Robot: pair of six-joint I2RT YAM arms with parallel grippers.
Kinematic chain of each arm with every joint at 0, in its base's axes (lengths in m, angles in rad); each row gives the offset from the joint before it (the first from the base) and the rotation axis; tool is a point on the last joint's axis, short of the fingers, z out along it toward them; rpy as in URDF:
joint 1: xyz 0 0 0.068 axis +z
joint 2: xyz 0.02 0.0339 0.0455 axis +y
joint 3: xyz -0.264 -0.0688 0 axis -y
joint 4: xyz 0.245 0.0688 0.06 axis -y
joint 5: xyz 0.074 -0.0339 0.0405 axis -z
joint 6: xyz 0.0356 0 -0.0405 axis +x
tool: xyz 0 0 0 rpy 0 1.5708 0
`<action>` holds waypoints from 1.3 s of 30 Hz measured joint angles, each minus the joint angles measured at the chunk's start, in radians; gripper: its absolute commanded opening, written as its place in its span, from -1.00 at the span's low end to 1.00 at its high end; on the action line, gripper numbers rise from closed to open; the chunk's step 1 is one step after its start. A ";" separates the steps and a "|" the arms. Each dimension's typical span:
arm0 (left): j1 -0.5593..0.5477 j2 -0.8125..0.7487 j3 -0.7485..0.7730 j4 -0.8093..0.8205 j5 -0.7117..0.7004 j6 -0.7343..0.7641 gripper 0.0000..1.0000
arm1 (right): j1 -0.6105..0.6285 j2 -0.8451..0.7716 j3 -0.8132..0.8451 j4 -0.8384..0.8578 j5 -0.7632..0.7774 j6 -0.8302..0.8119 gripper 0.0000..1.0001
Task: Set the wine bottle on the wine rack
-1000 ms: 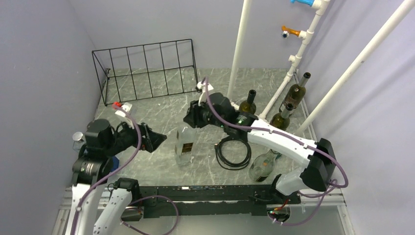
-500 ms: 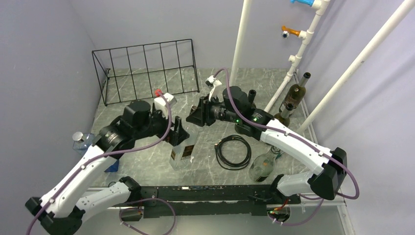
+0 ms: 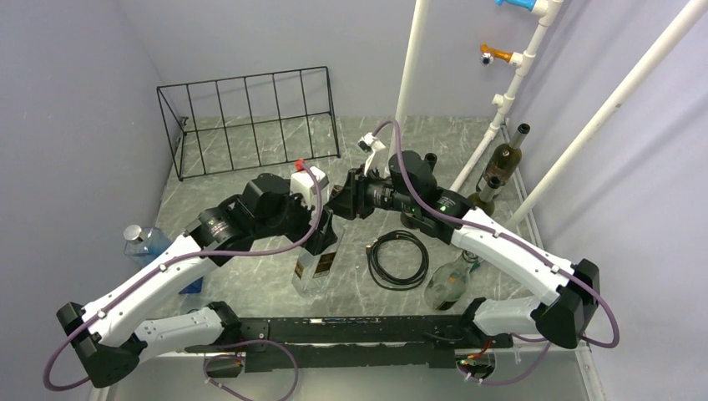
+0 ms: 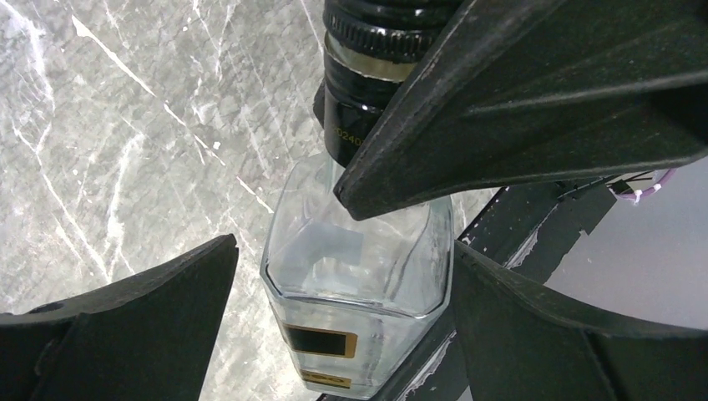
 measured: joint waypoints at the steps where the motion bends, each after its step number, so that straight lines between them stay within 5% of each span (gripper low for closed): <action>1: -0.003 0.000 0.000 0.000 -0.001 0.000 0.98 | -0.002 -0.006 -0.006 0.004 -0.005 0.005 -1.00; 8: -0.025 0.002 0.000 0.019 0.001 -0.006 0.74 | -0.010 -0.034 -0.030 0.020 -0.026 0.017 -1.00; 12: -0.031 0.016 0.008 0.026 0.014 -0.008 0.89 | -0.016 -0.056 -0.046 0.023 -0.027 0.017 -1.00; 15: -0.031 0.028 0.008 0.034 0.031 -0.011 0.81 | -0.019 -0.076 -0.052 0.022 -0.027 0.016 -1.00; 17: -0.033 0.036 0.010 0.041 0.048 -0.011 0.63 | -0.021 -0.088 -0.056 0.021 -0.028 0.016 -1.00; 22: -0.043 0.060 0.038 0.044 0.076 0.003 -0.61 | -0.037 -0.100 -0.058 0.027 -0.035 0.017 -0.95; 24: -0.045 0.067 0.046 0.044 0.070 0.005 -1.00 | -0.042 -0.106 -0.060 0.026 -0.034 0.015 -0.45; 29: -0.051 0.077 0.048 0.027 0.002 -0.006 -1.00 | -0.044 -0.138 -0.060 0.014 -0.006 0.019 0.92; 39: -0.039 0.137 0.049 -0.015 -0.238 -0.066 -1.00 | -0.048 -0.269 -0.018 -0.070 0.162 -0.046 0.99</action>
